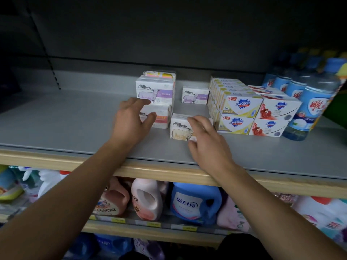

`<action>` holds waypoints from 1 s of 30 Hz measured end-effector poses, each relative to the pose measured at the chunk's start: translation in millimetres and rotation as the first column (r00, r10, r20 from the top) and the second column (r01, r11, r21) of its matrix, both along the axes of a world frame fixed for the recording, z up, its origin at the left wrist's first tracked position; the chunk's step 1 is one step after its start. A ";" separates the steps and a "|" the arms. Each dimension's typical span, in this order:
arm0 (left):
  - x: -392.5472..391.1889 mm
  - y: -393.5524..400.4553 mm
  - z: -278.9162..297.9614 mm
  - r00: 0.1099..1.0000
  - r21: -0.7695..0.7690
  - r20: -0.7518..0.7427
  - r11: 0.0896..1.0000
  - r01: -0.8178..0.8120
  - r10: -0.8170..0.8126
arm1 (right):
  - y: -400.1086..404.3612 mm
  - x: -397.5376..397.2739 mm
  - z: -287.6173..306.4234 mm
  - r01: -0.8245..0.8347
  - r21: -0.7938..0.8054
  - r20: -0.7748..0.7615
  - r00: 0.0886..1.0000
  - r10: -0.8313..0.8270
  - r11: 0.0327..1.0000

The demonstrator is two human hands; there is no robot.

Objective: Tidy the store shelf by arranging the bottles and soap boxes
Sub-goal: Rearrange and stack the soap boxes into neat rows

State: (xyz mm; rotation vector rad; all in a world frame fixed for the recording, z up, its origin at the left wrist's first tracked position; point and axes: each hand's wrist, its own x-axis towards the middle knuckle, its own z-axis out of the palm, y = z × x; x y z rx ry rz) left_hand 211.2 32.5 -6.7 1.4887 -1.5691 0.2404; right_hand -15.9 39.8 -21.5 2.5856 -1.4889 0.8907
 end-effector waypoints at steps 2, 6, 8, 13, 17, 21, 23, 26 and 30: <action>10.4 -8.3 0.2 0.997 0.031 0.081 0.999 -0.014 0.012 | -5.6 3.6 1.3 -0.014 0.022 0.003 1.000 0.014 1.000; 23.1 -25.3 -0.5 0.995 0.094 0.102 0.995 -0.016 0.006 | -26.9 9.4 4.6 -0.007 0.087 0.007 1.000 0.006 0.996; 26.0 -30.9 -3.0 0.996 0.107 0.090 0.994 -0.001 -0.009 | -42.9 11.7 6.9 0.020 0.114 0.015 1.000 -0.022 0.993; 28.1 -37.9 -12.6 0.997 0.078 0.082 0.997 0.009 -0.016 | -92.9 22.4 7.2 0.126 0.162 -0.018 0.992 -0.125 0.979; 27.3 -38.0 -15.4 0.996 0.029 0.089 0.999 0.023 -0.025 | -134.9 33.8 5.1 0.169 0.222 0.017 0.984 -0.177 0.960; 29.1 -38.7 -16.0 0.996 0.012 0.071 0.999 0.049 -0.050 | -173.7 43.3 5.4 0.220 0.269 0.050 0.969 -0.242 0.938; 29.6 -39.9 -15.3 0.997 0.004 0.057 0.999 0.054 -0.054 | -190.1 46.9 5.6 0.254 0.279 0.034 0.961 -0.273 0.926; 30.3 -40.5 -15.5 0.998 -0.003 0.032 0.998 0.058 -0.058 | -210.0 49.8 6.6 0.292 0.285 0.016 0.951 -0.309 0.913; 30.9 -41.1 -16.2 0.998 0.001 0.002 0.998 0.058 -0.058 | -225.2 50.2 6.9 0.310 0.293 0.017 0.944 -0.330 0.904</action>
